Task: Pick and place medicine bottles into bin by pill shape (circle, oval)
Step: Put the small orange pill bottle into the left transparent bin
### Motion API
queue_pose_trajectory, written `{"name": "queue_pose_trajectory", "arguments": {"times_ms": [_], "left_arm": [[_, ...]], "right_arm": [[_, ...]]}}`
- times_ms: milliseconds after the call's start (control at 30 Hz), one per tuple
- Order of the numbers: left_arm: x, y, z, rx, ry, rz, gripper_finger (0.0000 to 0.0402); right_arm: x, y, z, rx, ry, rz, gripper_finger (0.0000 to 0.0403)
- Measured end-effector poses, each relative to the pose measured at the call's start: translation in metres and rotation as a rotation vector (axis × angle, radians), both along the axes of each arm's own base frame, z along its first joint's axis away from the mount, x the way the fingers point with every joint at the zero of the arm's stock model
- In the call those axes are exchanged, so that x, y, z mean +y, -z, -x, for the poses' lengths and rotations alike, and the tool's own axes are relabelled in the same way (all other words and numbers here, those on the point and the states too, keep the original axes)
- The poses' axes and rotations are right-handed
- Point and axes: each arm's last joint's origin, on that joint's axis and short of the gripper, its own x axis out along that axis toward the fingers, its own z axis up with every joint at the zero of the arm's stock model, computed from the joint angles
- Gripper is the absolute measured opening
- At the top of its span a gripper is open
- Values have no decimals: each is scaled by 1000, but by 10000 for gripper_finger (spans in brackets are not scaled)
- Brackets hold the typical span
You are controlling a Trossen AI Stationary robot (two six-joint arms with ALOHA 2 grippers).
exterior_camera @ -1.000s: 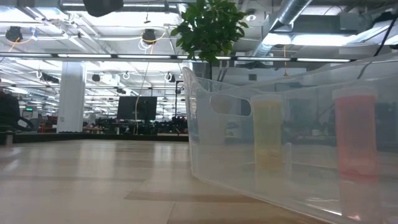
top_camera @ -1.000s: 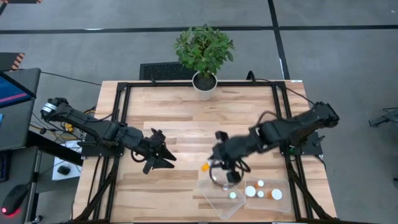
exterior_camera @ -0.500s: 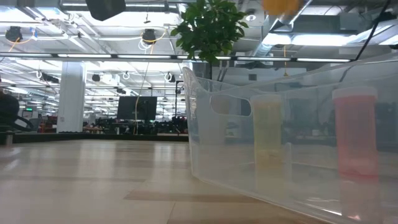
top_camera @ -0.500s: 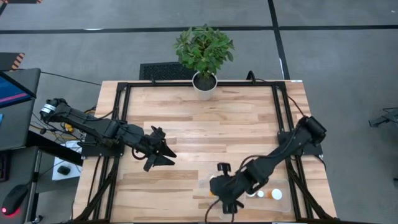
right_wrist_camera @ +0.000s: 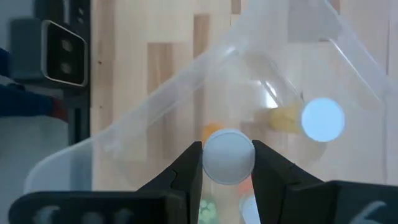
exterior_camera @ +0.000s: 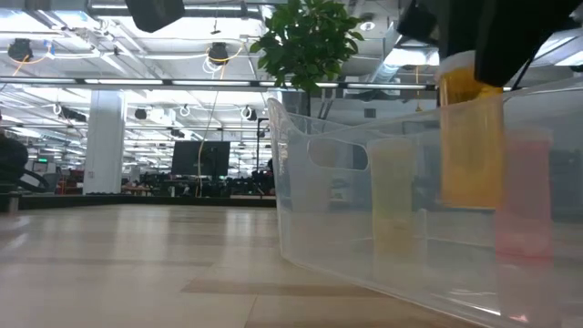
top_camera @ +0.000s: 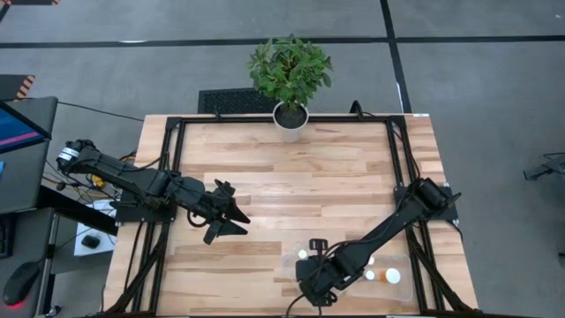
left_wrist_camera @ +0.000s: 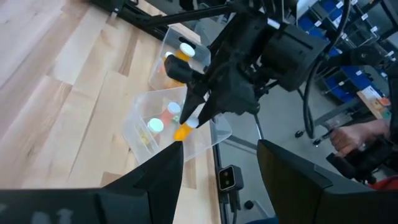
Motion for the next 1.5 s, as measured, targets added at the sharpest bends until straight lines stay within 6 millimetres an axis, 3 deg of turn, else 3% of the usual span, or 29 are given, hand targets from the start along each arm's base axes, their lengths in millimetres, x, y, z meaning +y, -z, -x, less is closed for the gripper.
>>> {"name": "queue_pose_trajectory", "arguments": {"times_ms": [700,833,1500], "left_arm": [[1,2,0,13,-23,-33,198],[1,2,0,14,-25,-28,198],[1,2,0,12,-33,-29,198]], "right_arm": [[-4,8,-1,4,3,72,118],[-3,19,-3,31,9,87,118],[-2,21,-1,48,-25,110,118]]}}
